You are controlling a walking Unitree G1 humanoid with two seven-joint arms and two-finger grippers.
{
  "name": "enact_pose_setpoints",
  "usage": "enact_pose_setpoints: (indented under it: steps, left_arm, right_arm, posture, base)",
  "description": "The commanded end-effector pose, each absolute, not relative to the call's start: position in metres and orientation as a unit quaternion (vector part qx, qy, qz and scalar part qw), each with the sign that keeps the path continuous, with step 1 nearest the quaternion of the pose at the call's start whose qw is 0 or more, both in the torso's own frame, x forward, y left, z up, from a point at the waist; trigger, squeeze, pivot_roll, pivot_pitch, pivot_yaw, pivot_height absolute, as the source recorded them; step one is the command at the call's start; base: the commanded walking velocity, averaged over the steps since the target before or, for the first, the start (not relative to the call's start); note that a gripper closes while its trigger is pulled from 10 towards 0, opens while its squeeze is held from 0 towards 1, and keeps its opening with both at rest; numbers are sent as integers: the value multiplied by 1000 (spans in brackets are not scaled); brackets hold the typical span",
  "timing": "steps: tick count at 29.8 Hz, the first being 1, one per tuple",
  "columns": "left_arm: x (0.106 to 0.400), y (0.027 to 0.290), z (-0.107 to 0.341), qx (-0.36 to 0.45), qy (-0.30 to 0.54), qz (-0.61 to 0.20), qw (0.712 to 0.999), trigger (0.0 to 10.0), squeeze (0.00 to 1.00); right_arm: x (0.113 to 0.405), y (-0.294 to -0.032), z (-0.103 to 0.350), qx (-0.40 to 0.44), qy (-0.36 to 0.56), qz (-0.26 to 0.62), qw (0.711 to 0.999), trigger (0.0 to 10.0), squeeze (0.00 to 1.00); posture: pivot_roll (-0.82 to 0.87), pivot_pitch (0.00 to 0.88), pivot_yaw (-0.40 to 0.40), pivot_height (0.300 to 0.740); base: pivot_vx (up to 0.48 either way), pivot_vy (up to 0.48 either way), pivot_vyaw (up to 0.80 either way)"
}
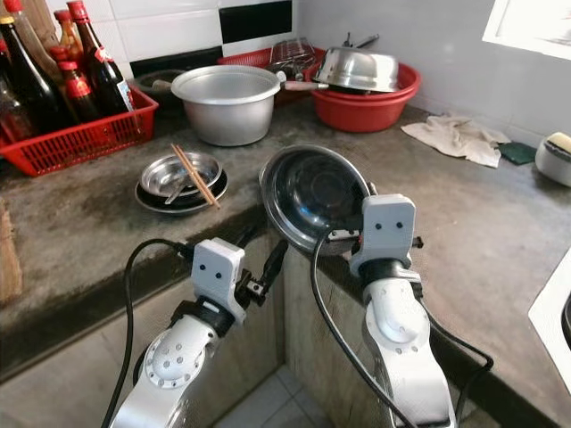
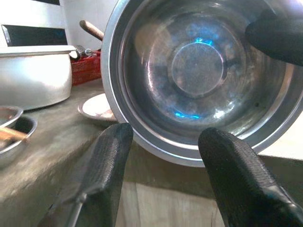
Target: Kitchen organization
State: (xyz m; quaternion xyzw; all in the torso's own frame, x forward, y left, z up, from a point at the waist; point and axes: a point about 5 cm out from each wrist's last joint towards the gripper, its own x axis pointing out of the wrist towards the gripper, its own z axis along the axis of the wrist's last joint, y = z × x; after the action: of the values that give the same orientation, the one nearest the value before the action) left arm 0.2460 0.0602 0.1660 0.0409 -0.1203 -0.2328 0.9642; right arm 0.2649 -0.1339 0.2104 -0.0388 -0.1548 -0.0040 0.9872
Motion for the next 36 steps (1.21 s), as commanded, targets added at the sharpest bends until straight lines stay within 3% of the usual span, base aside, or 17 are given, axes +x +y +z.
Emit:
enact_pose_setpoints:
  steps: [1,36]
  left_arm:
    - [245,60,166,42,-118,-236,964,10000,0]
    - [246,60,166,41,-114,-238,964,10000,0]
  right_arm:
    - [266,-134,213,-41,-160,-5,986,10000,0]
    - [265,-138,211,-37,-153,-24,987,10000,0]
  posture:
    - [-4,0,-34,740]
    - [-5,0,-20,740]
  base:
    - [-307,0,0]
    - [-318,0,0]
